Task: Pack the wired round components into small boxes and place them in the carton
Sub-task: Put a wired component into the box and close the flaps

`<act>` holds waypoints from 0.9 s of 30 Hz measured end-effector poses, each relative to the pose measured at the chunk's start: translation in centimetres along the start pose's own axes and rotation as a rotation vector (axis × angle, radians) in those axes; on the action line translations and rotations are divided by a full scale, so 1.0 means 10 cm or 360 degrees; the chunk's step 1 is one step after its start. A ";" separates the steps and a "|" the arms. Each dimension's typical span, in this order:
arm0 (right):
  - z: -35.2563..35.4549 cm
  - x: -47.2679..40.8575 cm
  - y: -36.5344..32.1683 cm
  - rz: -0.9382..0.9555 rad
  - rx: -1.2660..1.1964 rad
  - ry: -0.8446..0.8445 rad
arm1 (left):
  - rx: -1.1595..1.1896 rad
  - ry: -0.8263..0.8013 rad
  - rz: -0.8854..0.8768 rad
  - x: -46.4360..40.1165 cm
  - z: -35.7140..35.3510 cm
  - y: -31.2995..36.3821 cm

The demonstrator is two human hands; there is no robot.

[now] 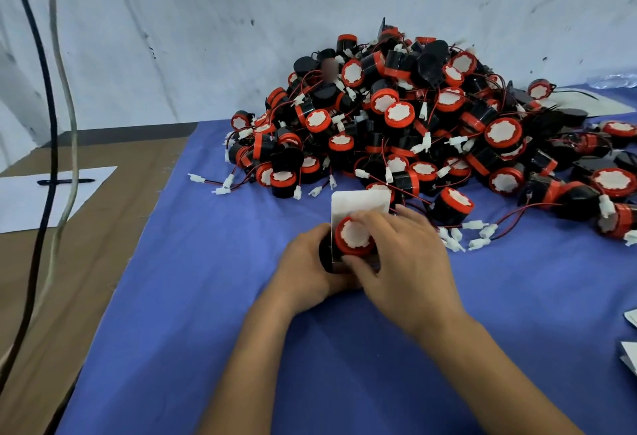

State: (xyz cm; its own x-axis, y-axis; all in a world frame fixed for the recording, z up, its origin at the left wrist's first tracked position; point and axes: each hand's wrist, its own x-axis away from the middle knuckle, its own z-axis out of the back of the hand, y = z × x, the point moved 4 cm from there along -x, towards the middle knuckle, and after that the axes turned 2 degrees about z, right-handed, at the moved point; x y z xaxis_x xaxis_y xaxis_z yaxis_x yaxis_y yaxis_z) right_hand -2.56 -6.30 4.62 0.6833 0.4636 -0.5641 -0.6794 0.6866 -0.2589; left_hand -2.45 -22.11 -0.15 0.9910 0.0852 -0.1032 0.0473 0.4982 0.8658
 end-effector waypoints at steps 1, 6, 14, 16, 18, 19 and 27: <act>-0.02 -0.01 -0.03 0.0019 0.0024 -0.0040 | -0.0021 0.0016 -0.0033 0.01 0.00 0.01; -0.11 -0.01 -0.07 0.0080 0.0152 -0.0287 | 0.0023 -0.0027 0.0021 -0.02 0.01 -0.02; 0.00 0.01 0.09 -0.0019 0.0030 0.0072 | 0.0777 0.0272 0.0171 -0.02 -0.24 0.15; 0.12 0.02 0.23 -0.0265 0.0019 0.0414 | 0.0625 0.0379 0.0213 -0.03 -0.27 0.12; 0.19 0.03 0.40 -0.0674 0.0058 0.0545 | 0.0564 0.0425 0.0212 -0.03 -0.26 0.12; 0.17 0.05 0.50 -0.0859 0.0023 0.0511 | 0.0559 0.0438 0.0209 -0.03 -0.26 0.12; -0.06 -0.02 0.75 -0.1273 -0.2133 0.0638 | 0.0413 0.0420 0.0199 -0.03 -0.25 0.14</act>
State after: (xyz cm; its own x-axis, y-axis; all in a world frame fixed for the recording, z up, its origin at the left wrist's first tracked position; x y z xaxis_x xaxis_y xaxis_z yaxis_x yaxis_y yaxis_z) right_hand -7.98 -1.63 2.32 0.9958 -0.0719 -0.0573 -0.0810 -0.3907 -0.9169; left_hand -3.04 -19.31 -0.17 0.9264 0.3675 -0.0820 -0.0084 0.2380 0.9712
